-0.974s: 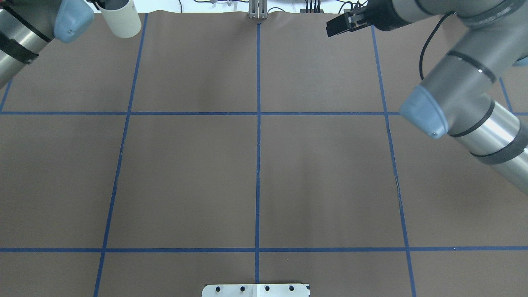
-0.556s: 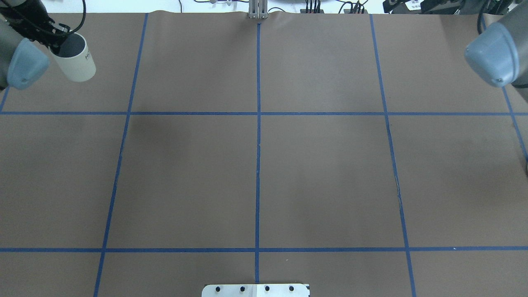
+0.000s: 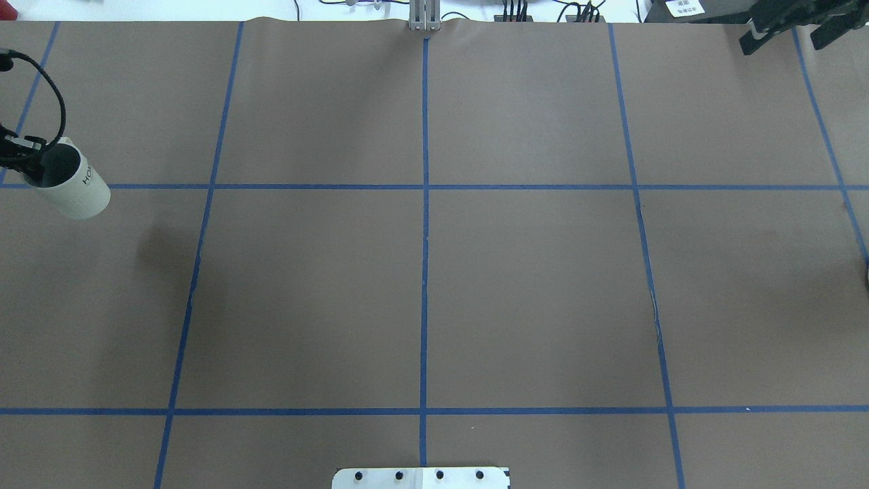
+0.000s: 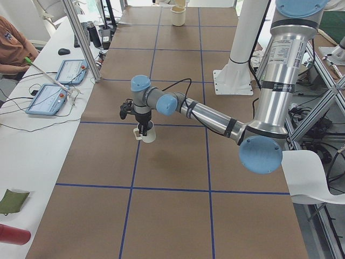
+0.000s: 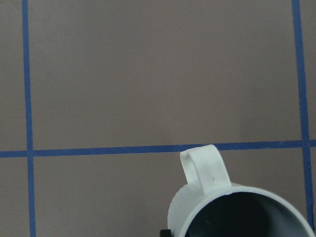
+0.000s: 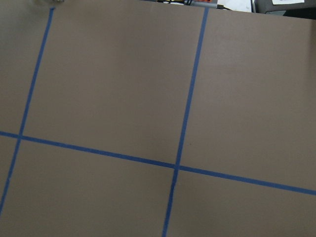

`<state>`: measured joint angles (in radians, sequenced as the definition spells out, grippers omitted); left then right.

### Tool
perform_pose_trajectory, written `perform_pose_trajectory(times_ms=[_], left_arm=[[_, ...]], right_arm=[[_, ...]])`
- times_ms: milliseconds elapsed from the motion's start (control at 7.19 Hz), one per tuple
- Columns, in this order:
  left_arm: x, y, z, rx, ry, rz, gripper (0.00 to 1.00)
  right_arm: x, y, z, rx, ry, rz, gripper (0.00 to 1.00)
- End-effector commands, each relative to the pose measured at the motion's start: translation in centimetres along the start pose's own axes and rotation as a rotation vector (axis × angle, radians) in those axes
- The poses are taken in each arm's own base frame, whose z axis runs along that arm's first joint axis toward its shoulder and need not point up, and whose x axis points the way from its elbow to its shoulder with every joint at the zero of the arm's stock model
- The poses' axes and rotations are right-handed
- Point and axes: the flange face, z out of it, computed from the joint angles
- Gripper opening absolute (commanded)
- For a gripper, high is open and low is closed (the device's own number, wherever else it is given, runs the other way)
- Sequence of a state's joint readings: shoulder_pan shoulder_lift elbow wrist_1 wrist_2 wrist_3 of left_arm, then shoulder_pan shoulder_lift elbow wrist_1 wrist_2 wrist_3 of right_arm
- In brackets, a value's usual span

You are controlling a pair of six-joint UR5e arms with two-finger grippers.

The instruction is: Left arm hands cup to right arm to dump lemon

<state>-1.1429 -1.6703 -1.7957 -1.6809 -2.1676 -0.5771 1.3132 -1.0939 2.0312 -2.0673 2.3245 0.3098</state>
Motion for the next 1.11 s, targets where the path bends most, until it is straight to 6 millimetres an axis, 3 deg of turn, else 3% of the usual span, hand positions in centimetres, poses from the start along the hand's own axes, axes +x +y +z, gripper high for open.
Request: perform_pose_trajectory(times_ms=[0, 278, 834, 974], left_arm=[[-1.2, 3.9, 3.0, -0.011, 0.025, -0.01, 0.0], [-0.7, 5.3, 4.4, -0.045, 0.021, 0.003, 0.0], [-1.2, 6.2, 5.5, -0.075, 0.007, 0.005, 0.0], [-1.2, 6.2, 5.6, -0.077, 0.005, 0.007, 0.06]], right_arm=[[6.0, 2.8, 0.5, -0.085, 0.046, -0.073, 1.0], [10.0, 5.6, 2.2, -0.134, 0.053, -0.081, 1.0], [12.2, 7.6, 3.6, -0.171, 0.083, -0.05, 1.0], [12.8, 7.9, 4.0, -0.189, 0.108, -0.038, 1.0]])
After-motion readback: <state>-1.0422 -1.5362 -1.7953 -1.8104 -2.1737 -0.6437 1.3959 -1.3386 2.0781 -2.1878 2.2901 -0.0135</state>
